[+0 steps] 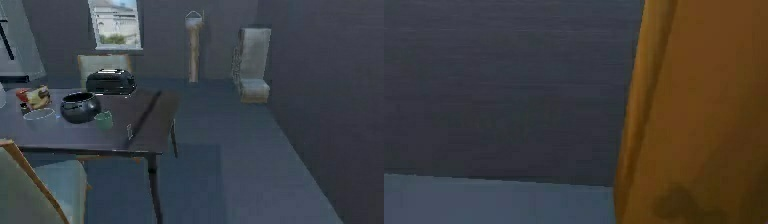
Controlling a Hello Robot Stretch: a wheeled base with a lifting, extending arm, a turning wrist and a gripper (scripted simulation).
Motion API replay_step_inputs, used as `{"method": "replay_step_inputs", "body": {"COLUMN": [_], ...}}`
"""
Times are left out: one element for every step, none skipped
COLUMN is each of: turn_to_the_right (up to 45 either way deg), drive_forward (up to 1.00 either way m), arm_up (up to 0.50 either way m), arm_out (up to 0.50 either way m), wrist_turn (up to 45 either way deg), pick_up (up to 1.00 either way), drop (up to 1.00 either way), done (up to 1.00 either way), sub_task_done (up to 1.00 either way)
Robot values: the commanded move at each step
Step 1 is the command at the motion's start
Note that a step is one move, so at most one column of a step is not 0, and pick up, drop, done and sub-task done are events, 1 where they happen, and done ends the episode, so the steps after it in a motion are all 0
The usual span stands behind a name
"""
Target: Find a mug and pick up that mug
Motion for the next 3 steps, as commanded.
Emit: {"method": "replay_step_inputs", "body": {"turn_to_the_right": [18.0,0.0,-45.0], "drive_forward": [0.0,0.5,0.0], "arm_up": [0.0,0.0,0.0], "arm_out": [0.0,0.0,0.0], "wrist_turn": [0.0,0.0,0.0], "pick_up": [0.0,0.0,0.0], "drop": [0.0,0.0,0.0], "done": [0.0,0.0,0.0], "sub_task_done": [0.0,0.0,0.0]}}
